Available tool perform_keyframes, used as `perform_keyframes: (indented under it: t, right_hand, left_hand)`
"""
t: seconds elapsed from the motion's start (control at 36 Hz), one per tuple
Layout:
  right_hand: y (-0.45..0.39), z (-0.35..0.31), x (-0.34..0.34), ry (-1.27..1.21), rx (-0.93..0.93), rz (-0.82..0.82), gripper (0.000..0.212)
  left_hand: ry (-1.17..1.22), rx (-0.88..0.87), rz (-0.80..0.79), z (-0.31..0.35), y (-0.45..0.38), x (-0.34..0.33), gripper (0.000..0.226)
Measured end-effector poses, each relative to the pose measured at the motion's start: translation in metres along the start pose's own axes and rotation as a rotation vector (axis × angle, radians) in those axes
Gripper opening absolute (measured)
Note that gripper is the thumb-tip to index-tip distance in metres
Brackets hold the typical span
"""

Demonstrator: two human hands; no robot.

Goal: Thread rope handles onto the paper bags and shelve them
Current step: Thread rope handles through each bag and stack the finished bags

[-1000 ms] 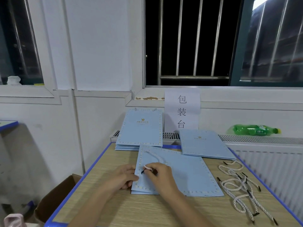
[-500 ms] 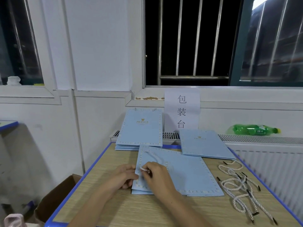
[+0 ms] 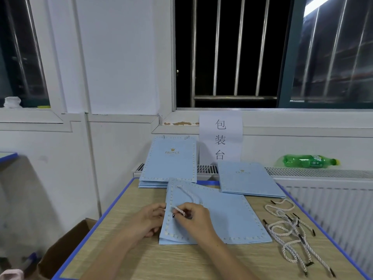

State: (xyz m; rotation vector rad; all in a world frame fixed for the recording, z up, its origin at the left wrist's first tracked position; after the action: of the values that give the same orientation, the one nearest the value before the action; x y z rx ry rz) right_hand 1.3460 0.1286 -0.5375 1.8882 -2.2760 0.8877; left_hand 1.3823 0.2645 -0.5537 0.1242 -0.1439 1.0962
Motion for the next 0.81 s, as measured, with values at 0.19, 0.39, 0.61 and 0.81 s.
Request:
perform_keyframes:
  t: [0.19, 0.39, 0.61, 0.81]
  right_hand:
    - [0.000, 0.001, -0.001, -0.029, -0.013, -0.018, 0.027]
    - [0.001, 0.001, -0.003, -0.029, -0.024, -0.031, 0.023]
    - [0.001, 0.008, -0.008, -0.017, -0.067, -0.087, 0.025]
    - [-0.001, 0.009, -0.005, -0.051, -0.092, -0.089, 0.021]
  left_hand:
    - [-0.043, -0.115, 0.016, 0.011, 0.006, -0.006, 0.027]
    - [-0.060, -0.133, 0.068, 0.010, 0.008, -0.006, 0.024]
    - [-0.170, -0.132, 0.206, 0.008, 0.004, 0.004, 0.020]
    - [-0.114, -0.046, 0.137, 0.007, 0.004, 0.001, 0.024]
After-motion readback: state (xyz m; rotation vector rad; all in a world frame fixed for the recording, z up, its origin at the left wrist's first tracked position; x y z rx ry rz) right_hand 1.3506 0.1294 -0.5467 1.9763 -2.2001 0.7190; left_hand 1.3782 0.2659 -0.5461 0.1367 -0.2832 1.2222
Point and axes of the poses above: each hand's wrist, its own y-axis away from the middle knuckle, its own x-axis out of the back of the hand, z = x × y, the point moved 7 cm from there along -y, towards the middle knuckle, and after that the axes turned 5 degrees about y, right-handed, at the moved point
